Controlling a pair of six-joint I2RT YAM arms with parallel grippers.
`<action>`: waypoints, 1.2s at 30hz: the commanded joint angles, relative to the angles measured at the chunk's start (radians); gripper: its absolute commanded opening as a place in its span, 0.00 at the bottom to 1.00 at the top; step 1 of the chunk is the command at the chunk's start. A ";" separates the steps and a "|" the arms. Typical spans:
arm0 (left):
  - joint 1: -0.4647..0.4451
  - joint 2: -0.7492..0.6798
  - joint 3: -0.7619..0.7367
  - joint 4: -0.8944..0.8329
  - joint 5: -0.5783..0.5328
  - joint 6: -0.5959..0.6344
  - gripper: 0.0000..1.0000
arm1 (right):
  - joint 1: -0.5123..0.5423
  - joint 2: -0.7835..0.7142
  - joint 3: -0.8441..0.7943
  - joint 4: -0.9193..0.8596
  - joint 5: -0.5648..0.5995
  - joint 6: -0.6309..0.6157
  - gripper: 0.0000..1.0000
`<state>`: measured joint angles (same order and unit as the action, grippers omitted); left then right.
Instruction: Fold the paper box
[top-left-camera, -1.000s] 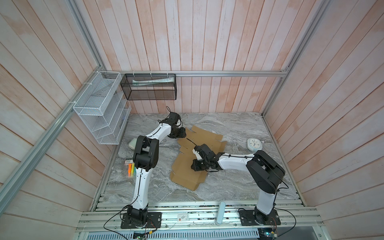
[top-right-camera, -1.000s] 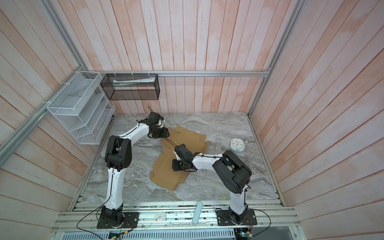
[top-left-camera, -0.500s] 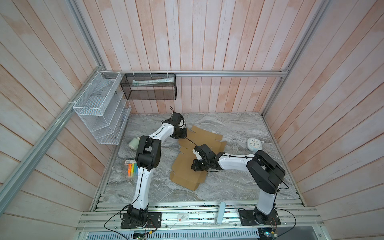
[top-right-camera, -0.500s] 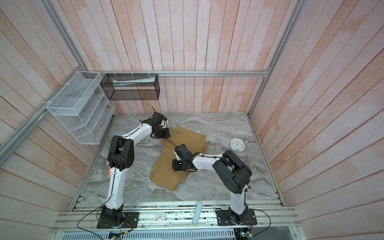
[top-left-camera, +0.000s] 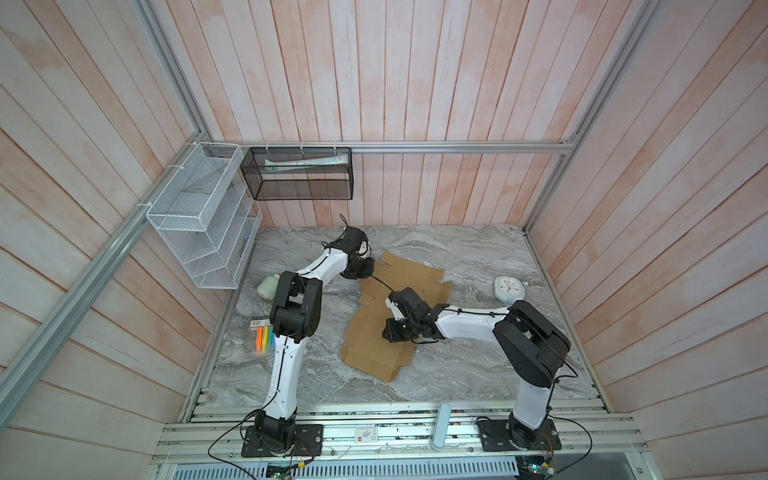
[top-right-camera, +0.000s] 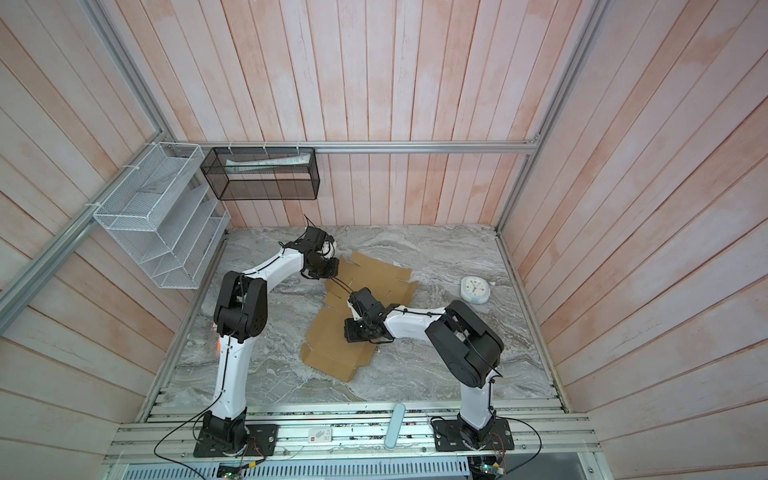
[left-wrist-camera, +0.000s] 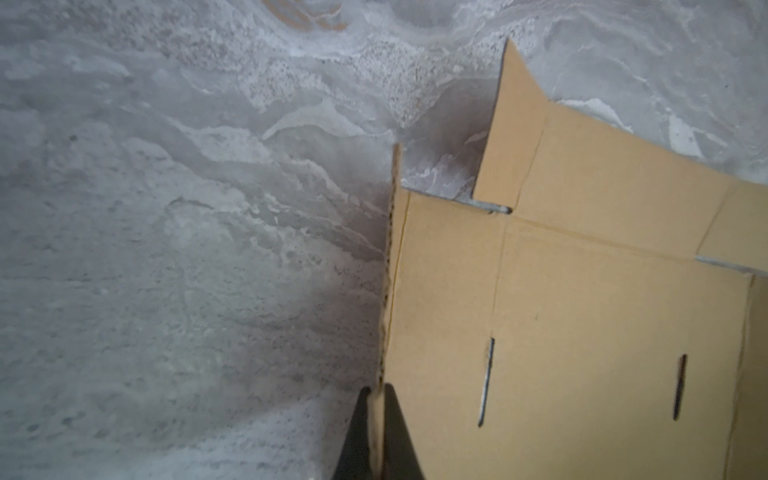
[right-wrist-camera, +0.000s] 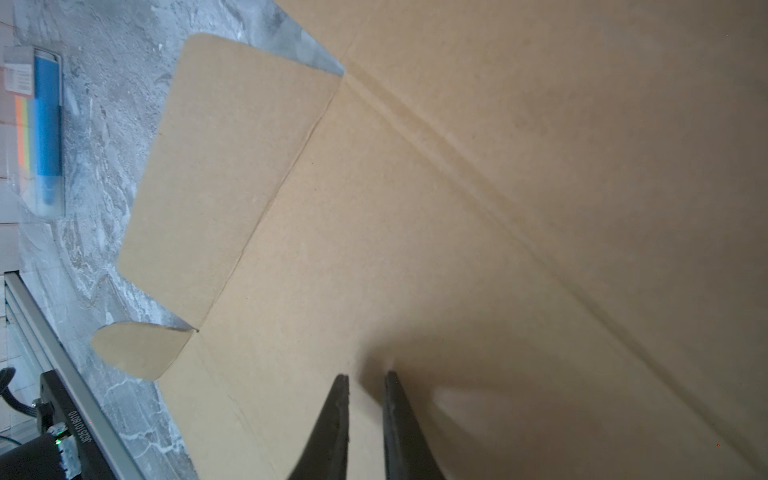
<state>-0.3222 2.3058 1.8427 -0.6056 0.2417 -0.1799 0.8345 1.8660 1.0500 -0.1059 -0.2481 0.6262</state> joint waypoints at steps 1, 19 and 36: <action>0.013 -0.076 -0.057 0.084 -0.021 -0.039 0.00 | -0.003 -0.025 0.035 -0.109 0.026 0.001 0.25; 0.053 -0.426 -0.521 0.540 -0.023 -0.197 0.00 | -0.124 -0.180 0.202 0.000 0.159 0.275 0.55; 0.052 -0.667 -0.975 1.031 -0.017 -0.217 0.00 | -0.230 -0.145 0.240 0.164 0.133 0.630 0.71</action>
<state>-0.2691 1.6798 0.9058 0.2893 0.2298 -0.3935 0.6163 1.6981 1.3003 -0.0204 -0.1040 1.1694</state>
